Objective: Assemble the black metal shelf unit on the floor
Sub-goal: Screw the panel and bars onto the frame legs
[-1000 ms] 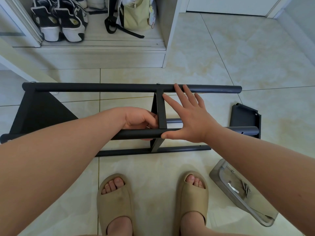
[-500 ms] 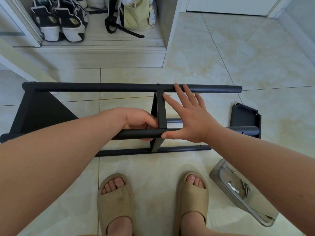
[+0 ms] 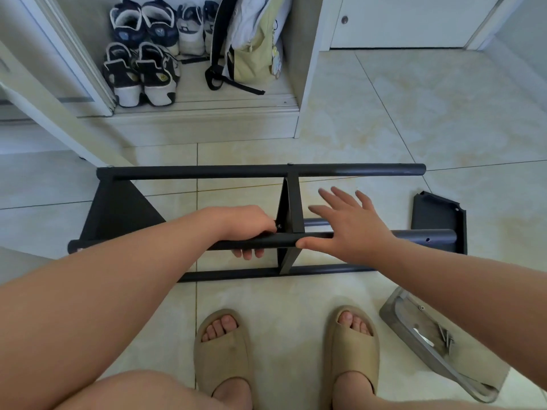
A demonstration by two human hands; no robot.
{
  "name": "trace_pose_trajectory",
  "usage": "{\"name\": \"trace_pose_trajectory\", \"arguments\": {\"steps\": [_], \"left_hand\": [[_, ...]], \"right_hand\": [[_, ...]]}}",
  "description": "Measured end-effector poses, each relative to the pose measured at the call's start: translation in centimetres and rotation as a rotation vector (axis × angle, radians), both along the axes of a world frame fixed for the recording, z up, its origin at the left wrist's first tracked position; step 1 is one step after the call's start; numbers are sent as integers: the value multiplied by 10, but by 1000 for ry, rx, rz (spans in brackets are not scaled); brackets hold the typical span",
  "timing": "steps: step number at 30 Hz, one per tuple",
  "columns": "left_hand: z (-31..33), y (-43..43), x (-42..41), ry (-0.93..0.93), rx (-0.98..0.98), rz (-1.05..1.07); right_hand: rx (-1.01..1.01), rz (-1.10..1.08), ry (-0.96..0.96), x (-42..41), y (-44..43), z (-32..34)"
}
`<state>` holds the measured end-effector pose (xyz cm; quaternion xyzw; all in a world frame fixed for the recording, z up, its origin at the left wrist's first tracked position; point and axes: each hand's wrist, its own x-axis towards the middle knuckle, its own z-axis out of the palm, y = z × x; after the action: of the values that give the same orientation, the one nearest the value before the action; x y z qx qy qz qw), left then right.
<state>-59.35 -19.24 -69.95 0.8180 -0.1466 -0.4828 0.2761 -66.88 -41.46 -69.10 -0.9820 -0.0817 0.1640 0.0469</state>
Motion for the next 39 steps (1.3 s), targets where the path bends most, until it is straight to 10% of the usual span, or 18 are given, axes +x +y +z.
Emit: {"name": "trace_pose_trajectory", "arguments": {"steps": [4, 23, 39], "left_hand": [[27, 6, -7, 53, 93, -61], [43, -1, 6, -905, 168, 73], [-92, -22, 161, -882, 483, 163]], "right_hand": [[-52, 43, 117, -21, 1, 7], [-183, -149, -380, 38, 9, 12], [9, -151, -267, 193, 3, -123]]}}
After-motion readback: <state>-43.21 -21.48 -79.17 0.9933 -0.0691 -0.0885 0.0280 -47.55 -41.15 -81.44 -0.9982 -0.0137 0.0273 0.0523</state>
